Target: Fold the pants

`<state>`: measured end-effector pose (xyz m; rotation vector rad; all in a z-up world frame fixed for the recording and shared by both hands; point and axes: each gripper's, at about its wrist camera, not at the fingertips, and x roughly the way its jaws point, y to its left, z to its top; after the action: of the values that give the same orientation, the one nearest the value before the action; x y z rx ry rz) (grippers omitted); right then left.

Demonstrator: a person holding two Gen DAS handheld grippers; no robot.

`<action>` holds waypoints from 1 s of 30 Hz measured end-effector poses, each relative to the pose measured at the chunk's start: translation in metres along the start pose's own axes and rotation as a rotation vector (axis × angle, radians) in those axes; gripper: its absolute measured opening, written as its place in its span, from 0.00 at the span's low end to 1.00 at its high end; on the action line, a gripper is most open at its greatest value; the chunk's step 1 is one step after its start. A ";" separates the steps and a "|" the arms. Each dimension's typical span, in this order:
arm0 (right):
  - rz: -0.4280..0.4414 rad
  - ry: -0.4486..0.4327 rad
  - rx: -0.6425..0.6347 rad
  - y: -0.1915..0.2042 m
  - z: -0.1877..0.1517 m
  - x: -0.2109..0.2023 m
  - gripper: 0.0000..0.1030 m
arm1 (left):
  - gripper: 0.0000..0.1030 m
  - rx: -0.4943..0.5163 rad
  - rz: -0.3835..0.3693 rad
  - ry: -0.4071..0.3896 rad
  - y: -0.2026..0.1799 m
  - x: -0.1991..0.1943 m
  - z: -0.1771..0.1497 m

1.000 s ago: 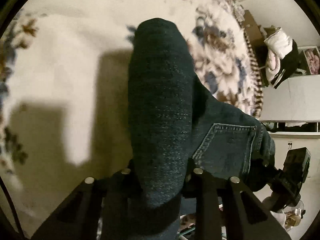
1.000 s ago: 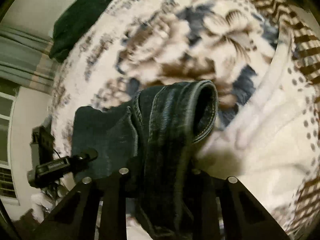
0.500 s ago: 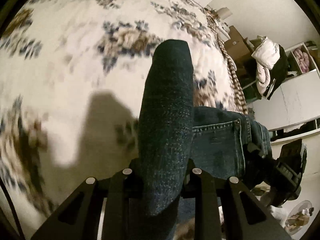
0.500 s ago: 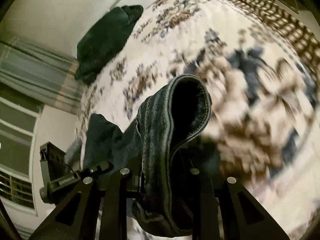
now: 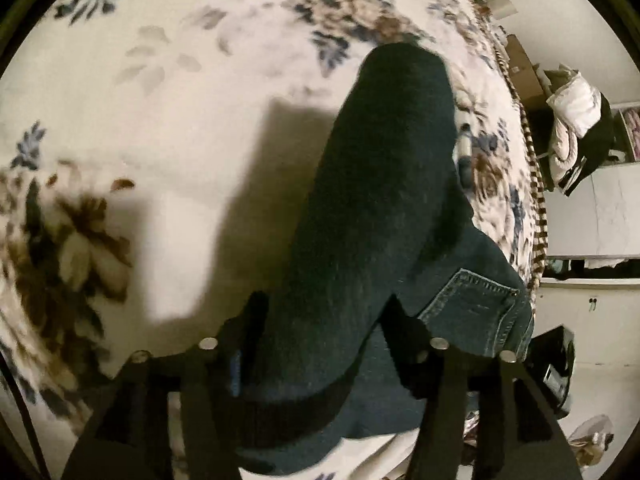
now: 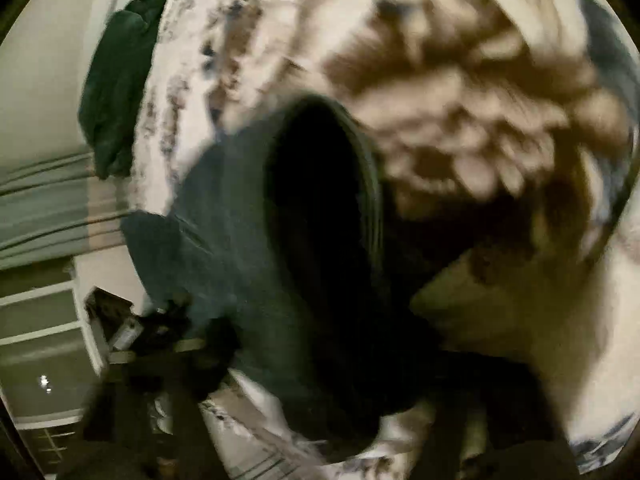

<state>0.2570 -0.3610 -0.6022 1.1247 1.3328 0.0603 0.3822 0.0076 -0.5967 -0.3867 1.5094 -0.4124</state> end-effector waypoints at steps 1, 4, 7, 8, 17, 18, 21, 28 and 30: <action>0.011 -0.003 -0.003 -0.002 -0.002 0.003 0.83 | 0.70 0.001 0.012 0.019 0.001 0.006 0.003; 0.046 0.016 -0.038 0.003 -0.003 0.022 0.92 | 0.72 0.030 -0.012 0.059 -0.002 0.019 0.005; 0.107 0.031 -0.057 0.016 0.006 0.044 0.78 | 0.70 0.076 0.011 0.028 -0.010 0.021 0.000; 0.109 0.013 -0.072 0.022 0.009 0.045 0.65 | 0.49 0.073 -0.004 0.014 -0.011 0.019 -0.002; 0.069 -0.106 -0.267 0.100 0.014 0.004 0.36 | 0.24 0.026 -0.114 -0.144 -0.029 -0.042 0.004; 0.079 -0.111 -0.276 0.105 0.017 0.001 0.36 | 0.24 0.025 -0.126 -0.167 -0.029 -0.050 0.008; 0.108 -0.135 -0.316 0.132 0.035 -0.007 0.36 | 0.24 0.023 -0.144 -0.231 -0.038 -0.068 0.030; 0.065 -0.111 -0.358 0.176 0.108 0.025 0.52 | 0.49 0.006 0.055 -0.246 -0.023 -0.040 0.091; -0.031 -0.105 -0.322 0.171 0.129 0.042 0.86 | 0.55 -0.033 0.142 -0.173 0.002 -0.017 0.097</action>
<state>0.4639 -0.3262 -0.5413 0.8229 1.1966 0.1842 0.4793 0.0164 -0.5798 -0.3305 1.3667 -0.2362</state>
